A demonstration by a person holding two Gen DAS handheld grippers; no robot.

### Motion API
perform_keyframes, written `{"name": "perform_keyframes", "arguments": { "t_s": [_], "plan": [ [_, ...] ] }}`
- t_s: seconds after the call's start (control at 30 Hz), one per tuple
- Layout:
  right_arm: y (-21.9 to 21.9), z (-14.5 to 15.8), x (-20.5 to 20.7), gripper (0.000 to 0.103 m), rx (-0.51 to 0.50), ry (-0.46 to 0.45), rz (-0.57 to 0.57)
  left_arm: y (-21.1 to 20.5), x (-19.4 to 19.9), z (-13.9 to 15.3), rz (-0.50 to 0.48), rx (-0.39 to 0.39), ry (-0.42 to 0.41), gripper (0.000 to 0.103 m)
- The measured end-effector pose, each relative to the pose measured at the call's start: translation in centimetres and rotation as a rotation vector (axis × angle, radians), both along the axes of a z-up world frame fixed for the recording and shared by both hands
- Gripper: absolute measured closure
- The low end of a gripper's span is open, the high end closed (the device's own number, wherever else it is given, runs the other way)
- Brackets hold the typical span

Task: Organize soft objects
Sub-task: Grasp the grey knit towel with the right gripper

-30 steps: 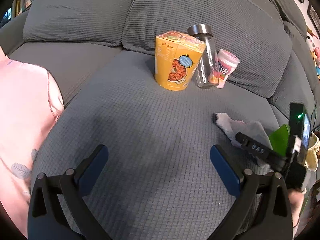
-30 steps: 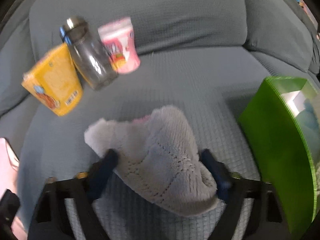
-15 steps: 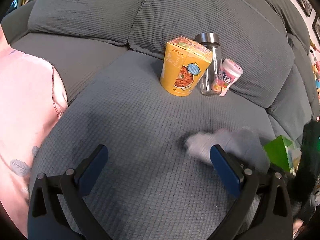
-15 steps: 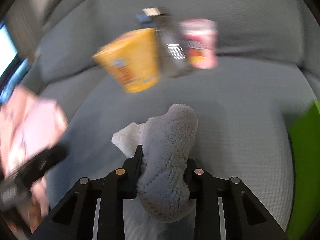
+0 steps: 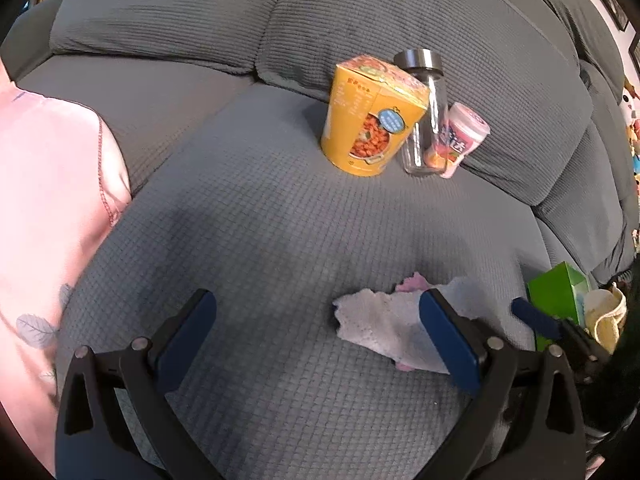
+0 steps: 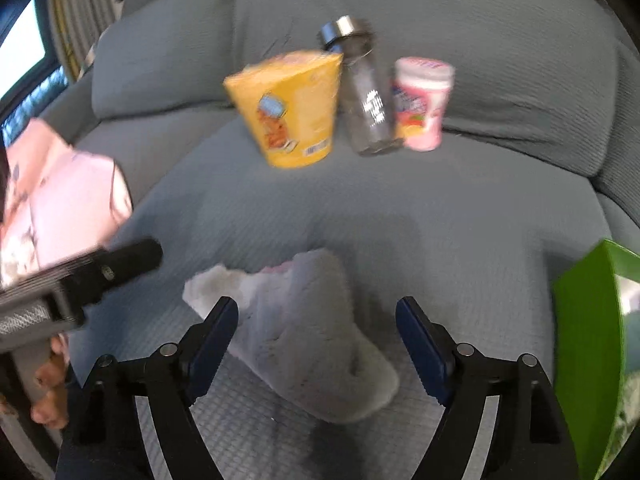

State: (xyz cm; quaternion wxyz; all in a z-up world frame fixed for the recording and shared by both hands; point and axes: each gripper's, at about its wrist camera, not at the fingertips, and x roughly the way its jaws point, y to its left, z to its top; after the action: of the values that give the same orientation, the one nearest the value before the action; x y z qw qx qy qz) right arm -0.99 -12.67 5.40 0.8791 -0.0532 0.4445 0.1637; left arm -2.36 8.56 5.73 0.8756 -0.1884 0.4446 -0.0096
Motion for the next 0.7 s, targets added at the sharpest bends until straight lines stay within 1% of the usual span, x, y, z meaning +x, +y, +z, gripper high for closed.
{"name": "perform_keyframes", "arguments": {
  "t_s": [0.07, 0.1, 0.17, 0.2, 0.27, 0.33, 0.47, 0.53, 0.6, 0.63, 0.7],
  "plan": [
    [-0.8, 0.7, -0.2, 0.018, 0.013, -0.001, -0.062, -0.3, 0.0, 0.0, -0.019, -0.019, 0.002, 0.003],
    [-1.3, 1.0, -0.2, 0.018, 0.04, 0.025, -0.099, -0.5, 0.0, -0.1, -0.032, -0.029, 0.003, 0.003],
    [-2.3, 1.0, 0.1, 0.018, 0.146, 0.093, -0.132, -1.1, 0.1, -0.3, -0.068, -0.049, 0.013, 0.003],
    [-2.8, 0.8, 0.4, 0.017, 0.235, 0.123, -0.12, -1.4, 0.1, -0.4, -0.08, -0.053, 0.018, 0.003],
    [-3.4, 0.1, 0.9, 0.015, 0.321, 0.162, -0.109, -2.2, 0.2, -0.8, -0.111, -0.062, 0.033, 0.004],
    [-3.4, -1.0, 1.3, 0.015, 0.31, 0.217, -0.154, -3.0, 0.4, -1.4, -0.138, -0.061, 0.059, 0.004],
    [-3.3, -2.2, 1.2, 0.015, 0.308, 0.26, -0.184, -4.0, 0.8, -2.3, -0.179, -0.081, 0.085, 0.005],
    [-3.7, -2.7, 1.3, 0.015, 0.325, 0.272, -0.198, -4.5, 1.0, -2.9, -0.22, -0.137, 0.105, 0.005],
    [-3.9, -3.1, 1.4, 0.015, 0.326, 0.29, -0.206, -4.9, 1.3, -3.4, -0.238, -0.167, 0.124, 0.005],
    [-4.0, -3.3, 1.4, 0.015, 0.32, 0.297, -0.211, -5.1, 1.3, -3.6, -0.242, -0.172, 0.13, 0.005],
    [-4.4, -3.7, 1.5, 0.015, 0.322, 0.308, -0.212, -5.6, 1.5, -3.8, -0.251, -0.151, 0.119, 0.005]
  ]
}}
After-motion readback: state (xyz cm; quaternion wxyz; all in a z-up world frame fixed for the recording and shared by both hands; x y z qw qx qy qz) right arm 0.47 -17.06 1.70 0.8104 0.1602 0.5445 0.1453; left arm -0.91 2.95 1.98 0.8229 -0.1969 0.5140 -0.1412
